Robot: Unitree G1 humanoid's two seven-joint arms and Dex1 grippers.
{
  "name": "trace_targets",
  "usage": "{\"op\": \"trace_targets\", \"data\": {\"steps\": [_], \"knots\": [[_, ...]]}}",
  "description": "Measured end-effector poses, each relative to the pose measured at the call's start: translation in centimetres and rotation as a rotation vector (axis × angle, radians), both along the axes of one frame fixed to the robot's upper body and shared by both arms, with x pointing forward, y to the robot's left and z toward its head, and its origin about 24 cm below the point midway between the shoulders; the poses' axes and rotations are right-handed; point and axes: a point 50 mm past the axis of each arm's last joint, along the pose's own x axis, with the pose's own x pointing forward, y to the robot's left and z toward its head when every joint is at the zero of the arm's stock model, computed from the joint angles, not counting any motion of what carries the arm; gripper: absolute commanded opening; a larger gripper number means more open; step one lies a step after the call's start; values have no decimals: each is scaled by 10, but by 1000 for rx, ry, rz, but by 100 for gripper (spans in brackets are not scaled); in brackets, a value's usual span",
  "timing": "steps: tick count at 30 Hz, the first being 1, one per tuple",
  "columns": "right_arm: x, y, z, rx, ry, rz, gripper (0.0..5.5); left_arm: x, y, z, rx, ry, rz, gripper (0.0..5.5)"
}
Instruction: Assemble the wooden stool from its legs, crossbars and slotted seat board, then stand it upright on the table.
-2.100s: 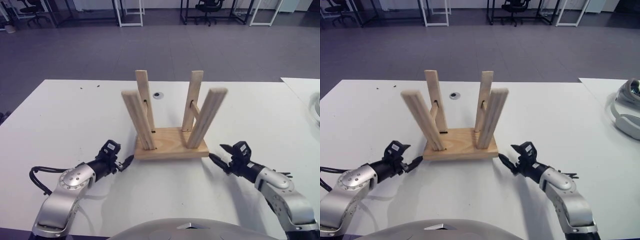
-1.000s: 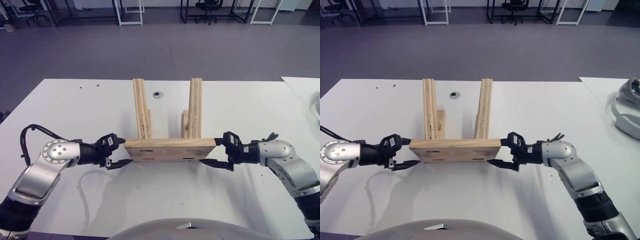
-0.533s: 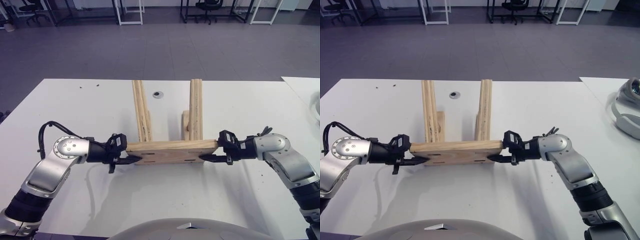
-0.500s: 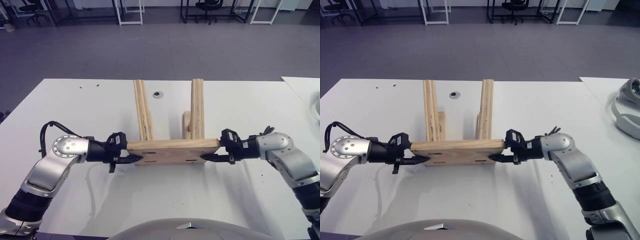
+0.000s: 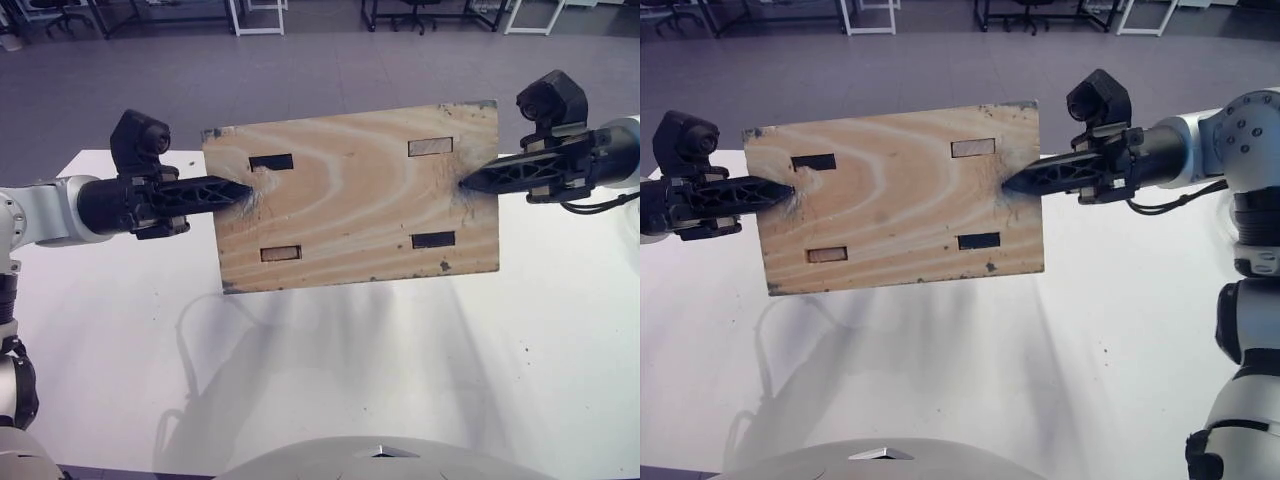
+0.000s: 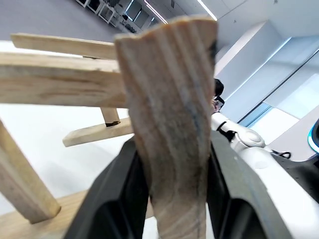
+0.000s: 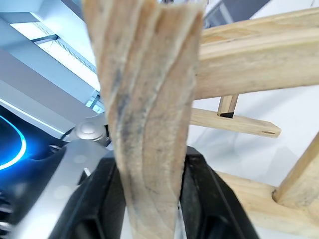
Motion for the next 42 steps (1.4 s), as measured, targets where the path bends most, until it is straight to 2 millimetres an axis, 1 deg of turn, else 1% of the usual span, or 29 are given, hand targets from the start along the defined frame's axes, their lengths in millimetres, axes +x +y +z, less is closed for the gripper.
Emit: {"op": "trace_targets", "data": {"steps": [3,5,6,7,8,9,10,13,15,16,18,21,22,23,24,26,27,28,29,30,31,32,33,34,35,36,37,40,42], "knots": [[-5,0,-18,-26,138,5,134,-6,0,-19,0,142,-22,133],[-8,-1,-37,-1,230,-5,134,-5,1,-26,6,209,-16,133],[-8,-1,-44,22,259,-17,172,-4,3,-27,3,222,0,133],[-8,-1,-53,57,293,-32,195,-2,3,-29,-3,242,19,133],[-11,1,-63,130,355,-13,220,-1,5,-35,-36,270,38,169],[-14,2,-75,186,414,-18,243,1,6,-42,-70,296,65,188],[-16,2,-86,183,451,-45,259,2,7,-46,-71,313,84,203],[-14,-5,-95,201,434,-170,315,13,13,-52,-74,318,169,254],[-10,-8,-101,184,417,-265,351,18,19,-58,-46,329,231,288],[-9,-8,-100,182,400,-288,364,19,21,-61,-24,339,244,298],[-5,-9,-99,202,369,-341,406,21,25,-66,3,348,272,338],[-3,-19,-99,214,334,-439,459,23,34,-68,33,320,320,387],[-2,-25,-100,219,315,-489,478,26,42,-70,36,302,364,406],[-1,-34,-101,230,280,-561,482,30,57,-72,56,280,452,423],[0,-42,-100,247,240,-631,482,33,72,-70,55,236,537,438],[1,-49,-103,241,163,-722,482,37,90,-64,58,147,645,449],[5,-54,-115,181,68,-832,482,40,107,-61,69,50,762,449],[10,-57,-130,105,-14,-934,482,42,118,-60,108,-42,863,449],[15,-59,-144,38,-80,-1009,482,43,126,-63,158,-112,947,449],[20,-59,-158,-40,-155,-1081,482,42,133,-72,226,-177,1036,449],[25,-58,-168,-96,-219,-1134,482,41,135,-82,277,-218,1095,449],[33,-56,-184,-184,-334,-1224,482,36,136,-105,366,-278,1191,449],[37,-52,-198,-260,-419,-1288,482,28,134,-131,439,-302,1266,449],[42,-46,-215,-359,-518,-1357,482,14,127,-161,533,-336,1354,449],[46,-41,-227,-432,-574,-1380,482,3,120,-180,604,-350,1402,449],[49,-35,-235,-477,-618,-1385,482,-5,113,-194,648,-345,1425,449],[52,-30,-239,-507,-664,-1385,482,-7,112,-198,685,-360,1452,449],[59,-20,-241,-546,-758,-1374,482,-5,122,-185,714,-431,1544,449],[60,-11,-247,-562,-791,-1352,482,-3,130,-181,719,-436,1601,449]]}}
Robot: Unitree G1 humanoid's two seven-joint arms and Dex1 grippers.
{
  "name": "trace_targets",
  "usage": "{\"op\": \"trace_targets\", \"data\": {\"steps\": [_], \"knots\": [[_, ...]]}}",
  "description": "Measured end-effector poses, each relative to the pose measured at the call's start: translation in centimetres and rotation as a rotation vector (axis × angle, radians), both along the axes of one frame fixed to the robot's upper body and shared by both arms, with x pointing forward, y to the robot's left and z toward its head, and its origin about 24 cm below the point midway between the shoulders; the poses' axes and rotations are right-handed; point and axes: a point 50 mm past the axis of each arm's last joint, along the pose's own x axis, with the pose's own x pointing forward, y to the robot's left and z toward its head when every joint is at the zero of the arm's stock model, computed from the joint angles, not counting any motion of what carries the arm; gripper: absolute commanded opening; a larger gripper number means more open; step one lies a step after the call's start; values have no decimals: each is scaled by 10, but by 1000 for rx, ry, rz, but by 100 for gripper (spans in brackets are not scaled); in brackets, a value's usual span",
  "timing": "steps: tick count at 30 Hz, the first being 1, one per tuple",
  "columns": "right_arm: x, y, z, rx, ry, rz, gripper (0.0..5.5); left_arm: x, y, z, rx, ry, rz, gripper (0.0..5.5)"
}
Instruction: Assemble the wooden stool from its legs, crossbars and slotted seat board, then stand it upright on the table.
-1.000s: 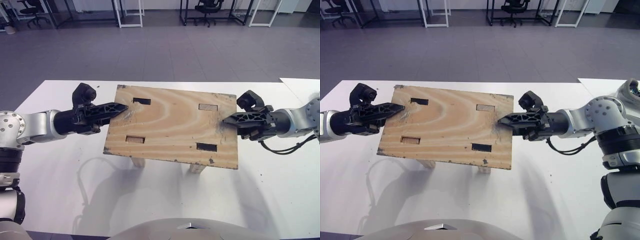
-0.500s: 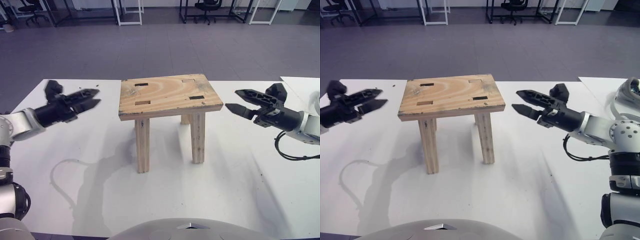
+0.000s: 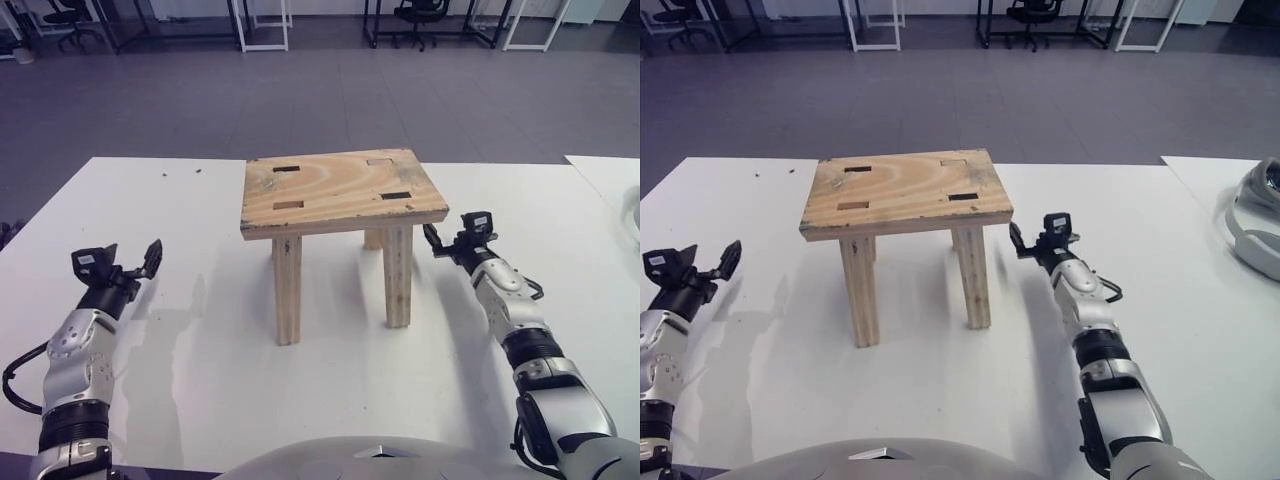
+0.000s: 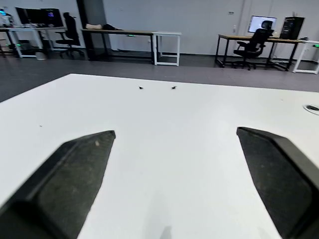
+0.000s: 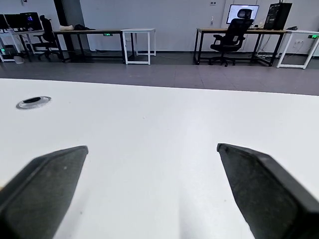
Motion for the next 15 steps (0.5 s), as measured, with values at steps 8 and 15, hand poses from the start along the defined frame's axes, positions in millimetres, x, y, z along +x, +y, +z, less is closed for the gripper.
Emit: {"op": "trace_targets", "data": {"steps": [8,15], "knots": [[1,-3,-1,-50,-39,-12,482,6,-5,0,36,0,4,449],[1,-16,8,-53,-111,-81,482,48,-34,23,100,-71,-126,449]]}}
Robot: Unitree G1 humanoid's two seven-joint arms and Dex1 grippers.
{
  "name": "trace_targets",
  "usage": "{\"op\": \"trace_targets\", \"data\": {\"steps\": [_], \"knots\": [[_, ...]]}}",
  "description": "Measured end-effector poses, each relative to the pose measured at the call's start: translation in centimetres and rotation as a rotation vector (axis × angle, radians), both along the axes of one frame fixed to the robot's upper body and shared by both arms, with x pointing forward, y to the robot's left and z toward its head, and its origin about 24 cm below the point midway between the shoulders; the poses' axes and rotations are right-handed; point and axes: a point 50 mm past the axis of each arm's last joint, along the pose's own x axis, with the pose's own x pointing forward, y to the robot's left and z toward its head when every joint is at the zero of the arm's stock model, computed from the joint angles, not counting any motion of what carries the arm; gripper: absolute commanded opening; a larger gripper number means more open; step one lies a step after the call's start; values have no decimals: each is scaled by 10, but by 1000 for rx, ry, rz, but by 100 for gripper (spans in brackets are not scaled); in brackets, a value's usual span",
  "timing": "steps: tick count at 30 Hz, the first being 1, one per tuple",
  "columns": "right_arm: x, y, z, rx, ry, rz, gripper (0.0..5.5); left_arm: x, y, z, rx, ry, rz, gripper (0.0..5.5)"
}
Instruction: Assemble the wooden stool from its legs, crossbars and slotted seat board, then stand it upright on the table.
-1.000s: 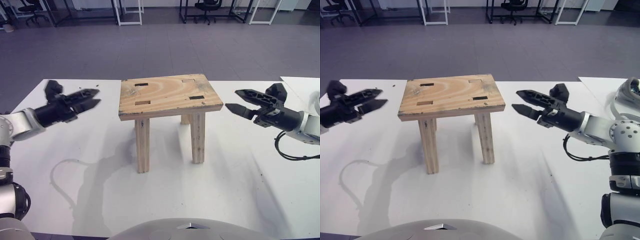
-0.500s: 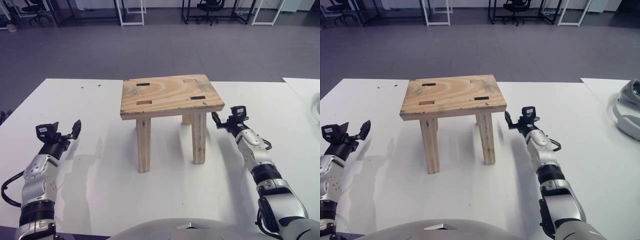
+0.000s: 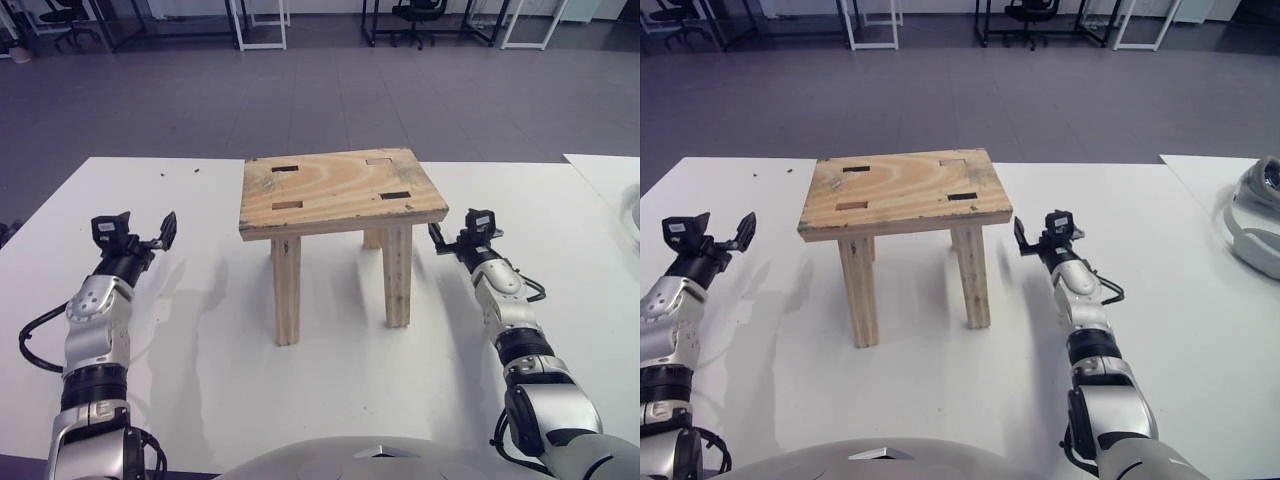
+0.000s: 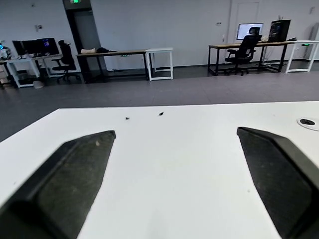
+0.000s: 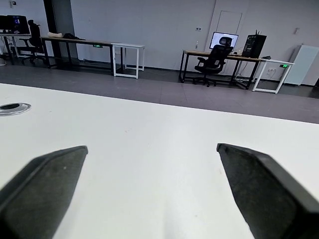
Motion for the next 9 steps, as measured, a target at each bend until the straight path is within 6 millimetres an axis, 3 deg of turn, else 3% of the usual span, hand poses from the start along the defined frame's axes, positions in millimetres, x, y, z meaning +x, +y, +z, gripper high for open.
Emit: {"op": "trace_targets", "data": {"steps": [4,9], "knots": [[-1,-6,3,-8,-20,-13,482,8,-14,-3,40,-1,-42,449],[0,-5,6,-23,-28,3,482,8,-15,-4,47,1,-55,449]]}}
